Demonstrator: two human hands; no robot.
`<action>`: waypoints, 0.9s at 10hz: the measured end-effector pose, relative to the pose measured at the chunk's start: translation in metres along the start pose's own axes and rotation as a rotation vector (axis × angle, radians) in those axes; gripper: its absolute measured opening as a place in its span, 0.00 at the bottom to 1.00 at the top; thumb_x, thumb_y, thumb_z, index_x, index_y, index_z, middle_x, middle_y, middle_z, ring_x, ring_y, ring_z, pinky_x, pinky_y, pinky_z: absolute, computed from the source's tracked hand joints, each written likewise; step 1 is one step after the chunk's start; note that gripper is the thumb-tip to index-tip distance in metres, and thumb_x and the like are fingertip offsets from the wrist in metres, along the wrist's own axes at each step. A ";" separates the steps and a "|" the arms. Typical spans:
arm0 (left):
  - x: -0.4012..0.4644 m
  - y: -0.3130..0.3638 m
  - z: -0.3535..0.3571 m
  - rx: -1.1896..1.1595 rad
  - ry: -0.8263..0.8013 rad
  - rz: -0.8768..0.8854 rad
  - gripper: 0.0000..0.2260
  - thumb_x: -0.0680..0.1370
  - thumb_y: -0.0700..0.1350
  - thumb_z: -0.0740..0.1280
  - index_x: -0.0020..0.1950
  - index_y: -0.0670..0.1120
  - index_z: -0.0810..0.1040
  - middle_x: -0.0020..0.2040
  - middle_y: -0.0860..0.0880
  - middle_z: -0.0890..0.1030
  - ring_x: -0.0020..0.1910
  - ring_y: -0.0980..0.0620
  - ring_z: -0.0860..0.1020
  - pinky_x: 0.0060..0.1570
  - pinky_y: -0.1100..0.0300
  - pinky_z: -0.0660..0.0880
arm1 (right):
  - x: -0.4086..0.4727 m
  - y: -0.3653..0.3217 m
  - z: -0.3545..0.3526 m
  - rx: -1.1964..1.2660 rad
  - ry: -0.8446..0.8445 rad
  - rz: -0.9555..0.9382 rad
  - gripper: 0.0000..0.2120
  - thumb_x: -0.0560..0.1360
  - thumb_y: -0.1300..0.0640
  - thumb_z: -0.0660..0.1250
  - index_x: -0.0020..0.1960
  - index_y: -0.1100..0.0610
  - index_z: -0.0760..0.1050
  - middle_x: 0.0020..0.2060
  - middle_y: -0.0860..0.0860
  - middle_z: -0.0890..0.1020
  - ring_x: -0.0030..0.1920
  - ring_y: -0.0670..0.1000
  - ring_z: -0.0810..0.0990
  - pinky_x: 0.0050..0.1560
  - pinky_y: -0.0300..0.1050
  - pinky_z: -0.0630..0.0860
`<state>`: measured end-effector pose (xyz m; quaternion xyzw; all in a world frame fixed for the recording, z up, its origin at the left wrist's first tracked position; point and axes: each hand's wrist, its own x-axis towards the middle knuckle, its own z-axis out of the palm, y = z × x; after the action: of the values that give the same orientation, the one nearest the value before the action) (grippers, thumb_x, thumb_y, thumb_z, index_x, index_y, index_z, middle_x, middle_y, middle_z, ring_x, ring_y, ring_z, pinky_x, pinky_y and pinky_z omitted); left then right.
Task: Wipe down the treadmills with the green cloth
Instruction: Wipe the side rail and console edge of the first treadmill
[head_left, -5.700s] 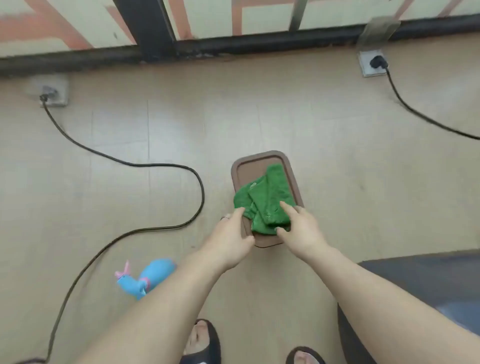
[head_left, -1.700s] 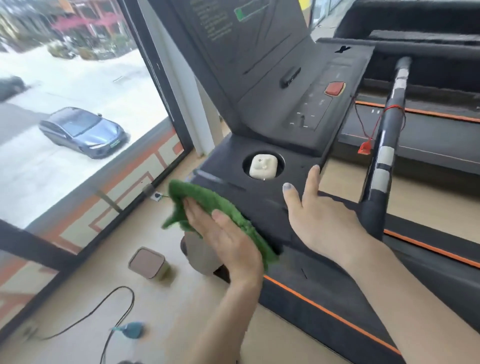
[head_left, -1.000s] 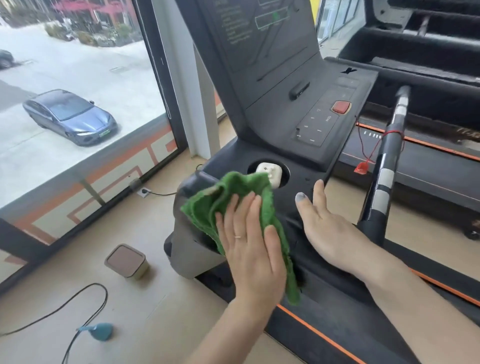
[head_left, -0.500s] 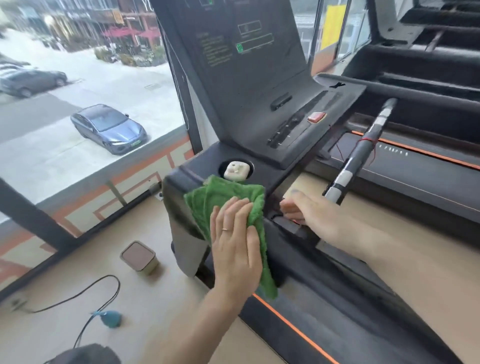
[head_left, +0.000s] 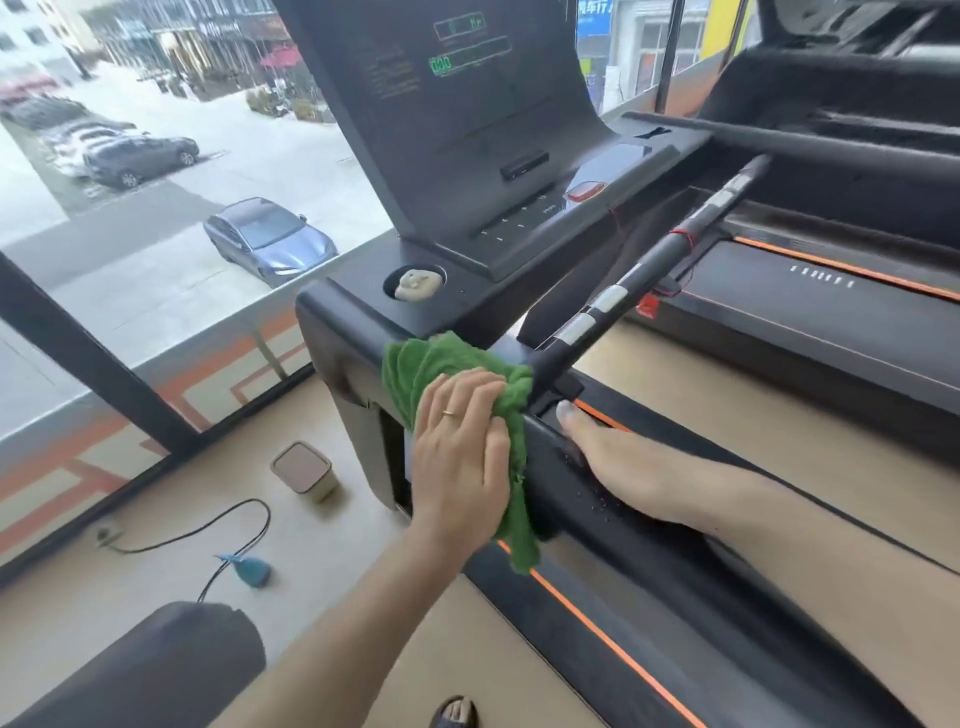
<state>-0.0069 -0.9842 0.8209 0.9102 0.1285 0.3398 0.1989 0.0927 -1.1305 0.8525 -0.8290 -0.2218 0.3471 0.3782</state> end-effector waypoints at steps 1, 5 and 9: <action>-0.033 0.038 0.007 -0.046 -0.052 0.126 0.18 0.79 0.42 0.55 0.61 0.41 0.80 0.64 0.49 0.79 0.68 0.47 0.74 0.73 0.47 0.63 | -0.003 -0.001 -0.020 0.172 -0.005 0.167 0.30 0.80 0.32 0.44 0.65 0.47 0.75 0.57 0.55 0.81 0.52 0.54 0.78 0.58 0.50 0.75; -0.009 0.036 -0.008 0.085 -0.122 0.130 0.13 0.79 0.43 0.55 0.53 0.42 0.79 0.54 0.48 0.81 0.58 0.46 0.77 0.68 0.50 0.67 | -0.031 0.007 -0.055 0.109 0.109 0.011 0.28 0.79 0.29 0.42 0.67 0.40 0.71 0.63 0.49 0.78 0.63 0.51 0.77 0.73 0.55 0.66; 0.030 0.018 -0.016 0.217 -0.323 0.300 0.14 0.81 0.46 0.53 0.45 0.45 0.77 0.43 0.51 0.81 0.46 0.46 0.79 0.53 0.50 0.73 | -0.066 0.023 -0.067 0.146 0.167 0.007 0.30 0.81 0.34 0.41 0.71 0.45 0.71 0.62 0.49 0.78 0.60 0.48 0.77 0.67 0.48 0.69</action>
<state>0.0061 -0.9847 0.8567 0.9777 -0.0057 0.1997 0.0653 0.1010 -1.2178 0.8935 -0.8261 -0.1607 0.2933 0.4535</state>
